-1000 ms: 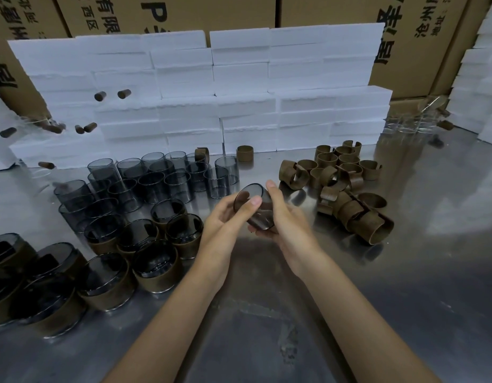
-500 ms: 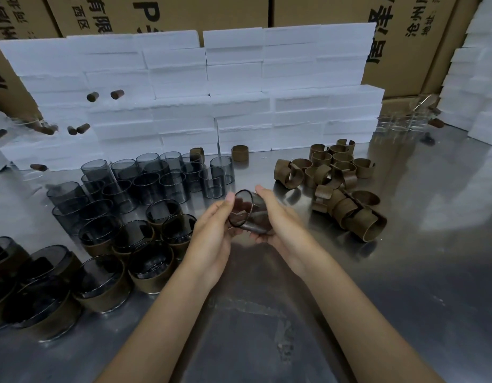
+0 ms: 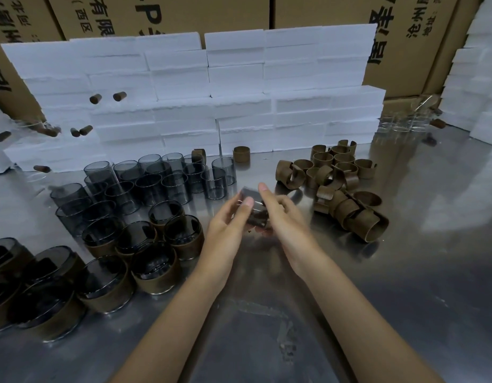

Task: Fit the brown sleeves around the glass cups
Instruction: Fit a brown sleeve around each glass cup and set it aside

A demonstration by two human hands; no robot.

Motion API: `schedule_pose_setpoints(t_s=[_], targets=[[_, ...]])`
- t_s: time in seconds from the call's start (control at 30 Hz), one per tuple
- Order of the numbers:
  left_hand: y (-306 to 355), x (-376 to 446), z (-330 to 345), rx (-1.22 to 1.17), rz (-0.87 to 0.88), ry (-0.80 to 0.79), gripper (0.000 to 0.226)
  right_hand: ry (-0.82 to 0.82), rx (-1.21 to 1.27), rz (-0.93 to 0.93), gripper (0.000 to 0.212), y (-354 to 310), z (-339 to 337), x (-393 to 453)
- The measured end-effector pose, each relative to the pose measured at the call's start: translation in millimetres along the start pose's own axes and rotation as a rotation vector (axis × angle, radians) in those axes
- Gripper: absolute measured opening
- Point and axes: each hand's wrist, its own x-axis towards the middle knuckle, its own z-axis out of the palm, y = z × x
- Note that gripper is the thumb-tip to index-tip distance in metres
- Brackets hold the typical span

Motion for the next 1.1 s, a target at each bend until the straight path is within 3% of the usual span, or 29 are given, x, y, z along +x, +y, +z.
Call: schedule_pose_setpoints(t_s=[0.13,0.23,0.37,0.5,0.6,0.73,0.83,0.9,1.1], targets=[[6,6,0,-0.245,-0.106,0.086,0.034,-0.016,-0.264,-0.248,0.038,0,3,-7],[6,8,0,-0.279,-0.146,0.071,0.034,0.017,-0.4,-0.393,0.041,3,6,-10],[8,6,3,-0.332,-0.224,0.022,0.047,0.102,-0.404,-0.454,0.043,5,4,-7],[7,7,2,-0.262,-0.164,-0.004,0.03,0.116,-0.406,-0.506,0.033,4,2,-7],[4,6,-1,-0.28,-0.121,-0.002,0.033,0.122,-0.448,-0.53,0.026,0,1,-8],[-1,8,-11,-0.403,-0.136,-0.014,0.05,0.274,-0.516,-0.498,0.015,-18,-24,2],[-1,9,-18,-0.44,-0.205,-0.059,0.06,0.552,-0.696,-0.461,0.025,-42,-63,24],[-1,11,-19,-0.454,-0.232,-0.085,0.057,0.624,-0.867,-0.367,0.032,-57,-87,42],[-5,15,-23,-0.469,-0.265,-0.131,0.049,0.32,-1.215,0.013,0.043,-77,-124,88]])
